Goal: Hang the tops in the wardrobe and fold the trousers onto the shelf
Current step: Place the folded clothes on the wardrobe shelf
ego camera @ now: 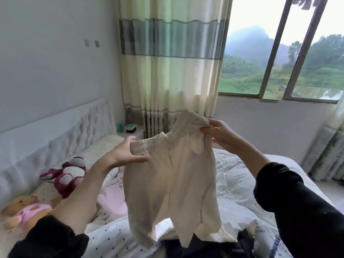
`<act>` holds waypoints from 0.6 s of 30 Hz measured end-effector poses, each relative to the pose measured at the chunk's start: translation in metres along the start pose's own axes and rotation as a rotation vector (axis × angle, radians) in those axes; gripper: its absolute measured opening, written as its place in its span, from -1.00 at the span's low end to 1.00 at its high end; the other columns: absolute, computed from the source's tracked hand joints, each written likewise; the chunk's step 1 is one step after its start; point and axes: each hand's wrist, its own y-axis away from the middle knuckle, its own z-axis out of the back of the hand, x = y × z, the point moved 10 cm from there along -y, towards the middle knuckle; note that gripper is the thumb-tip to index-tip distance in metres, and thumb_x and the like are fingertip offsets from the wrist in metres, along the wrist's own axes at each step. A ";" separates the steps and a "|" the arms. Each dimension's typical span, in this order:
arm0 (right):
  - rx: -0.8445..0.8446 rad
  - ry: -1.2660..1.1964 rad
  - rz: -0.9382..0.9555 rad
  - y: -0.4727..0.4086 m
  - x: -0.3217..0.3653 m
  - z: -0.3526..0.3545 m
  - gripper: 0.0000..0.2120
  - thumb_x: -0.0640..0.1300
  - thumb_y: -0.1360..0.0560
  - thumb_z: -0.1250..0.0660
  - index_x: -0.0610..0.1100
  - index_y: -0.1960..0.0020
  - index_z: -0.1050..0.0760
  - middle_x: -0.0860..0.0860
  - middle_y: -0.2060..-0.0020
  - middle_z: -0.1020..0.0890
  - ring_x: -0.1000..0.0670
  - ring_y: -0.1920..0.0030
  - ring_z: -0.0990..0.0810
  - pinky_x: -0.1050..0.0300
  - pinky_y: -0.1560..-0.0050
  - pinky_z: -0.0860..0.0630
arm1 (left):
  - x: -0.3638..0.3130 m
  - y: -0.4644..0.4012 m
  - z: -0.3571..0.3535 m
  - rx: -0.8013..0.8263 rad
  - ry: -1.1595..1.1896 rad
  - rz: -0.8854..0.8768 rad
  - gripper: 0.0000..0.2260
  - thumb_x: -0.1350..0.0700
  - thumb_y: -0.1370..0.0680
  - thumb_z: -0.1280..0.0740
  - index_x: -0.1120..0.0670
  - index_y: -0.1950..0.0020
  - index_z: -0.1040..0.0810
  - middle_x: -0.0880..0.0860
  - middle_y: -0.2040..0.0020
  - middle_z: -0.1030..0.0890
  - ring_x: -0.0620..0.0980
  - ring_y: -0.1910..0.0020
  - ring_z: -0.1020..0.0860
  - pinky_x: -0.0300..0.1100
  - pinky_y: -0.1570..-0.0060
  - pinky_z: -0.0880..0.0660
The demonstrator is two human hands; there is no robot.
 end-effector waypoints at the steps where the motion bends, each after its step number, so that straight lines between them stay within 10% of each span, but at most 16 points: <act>1: 0.031 0.029 0.000 0.001 -0.002 -0.009 -0.70 -0.36 -0.54 -0.17 -0.03 0.03 -0.58 -0.07 0.04 -0.61 -0.03 0.01 -0.57 -0.01 -0.04 -0.53 | 0.004 -0.001 0.007 -0.091 -0.168 0.022 0.05 -0.25 -0.17 -0.56 0.03 -0.51 -0.13 0.12 -0.40 -0.38 0.03 -0.36 -0.38 0.00 -0.31 -0.36; 6: 0.229 0.098 0.060 0.010 0.011 -0.055 -0.74 -0.37 -0.54 -0.20 -0.13 -0.07 -0.58 -0.04 0.04 -0.63 0.03 0.00 -0.59 0.08 -0.10 -0.53 | -0.056 0.008 -0.009 -0.113 -0.113 -0.256 0.07 -0.30 -0.19 -0.50 -0.08 -0.55 -0.01 -0.02 -0.50 -0.23 -0.05 -0.45 -0.23 -0.03 -0.40 -0.24; 8: 0.240 0.161 0.096 0.014 0.015 -0.063 -0.76 -0.38 -0.53 -0.22 -0.17 -0.08 -0.58 0.01 0.11 -0.63 0.11 0.09 -0.57 0.21 -0.02 -0.53 | -0.077 0.013 -0.015 -0.062 0.083 -0.327 -0.24 -0.05 -0.32 -0.55 -0.08 -0.45 -0.29 -0.03 -0.30 -0.47 -0.11 -0.27 -0.42 -0.32 -0.17 -0.40; 11: 0.141 0.186 0.125 0.016 0.004 -0.057 -0.90 -0.25 -0.55 -0.29 -0.21 0.05 -0.58 -0.01 0.21 -0.59 0.09 0.18 -0.52 0.16 0.08 -0.49 | -0.083 0.016 0.000 -0.156 0.186 -0.308 -0.74 0.05 -0.38 -0.49 0.04 -0.01 -0.56 0.07 0.13 -0.62 -0.05 0.13 -0.56 -0.24 0.09 -0.51; 18: 0.134 0.178 0.027 0.060 -0.077 -0.074 -0.75 -0.02 -0.52 -0.35 -0.23 0.06 -0.51 0.03 0.27 -0.53 0.07 0.22 -0.49 0.34 0.28 -0.37 | -0.072 0.042 0.018 -0.378 0.049 -0.230 -0.82 0.12 -0.43 -0.47 0.15 0.04 -0.58 -0.05 0.32 -0.51 -0.16 0.36 -0.44 -0.42 0.32 -0.39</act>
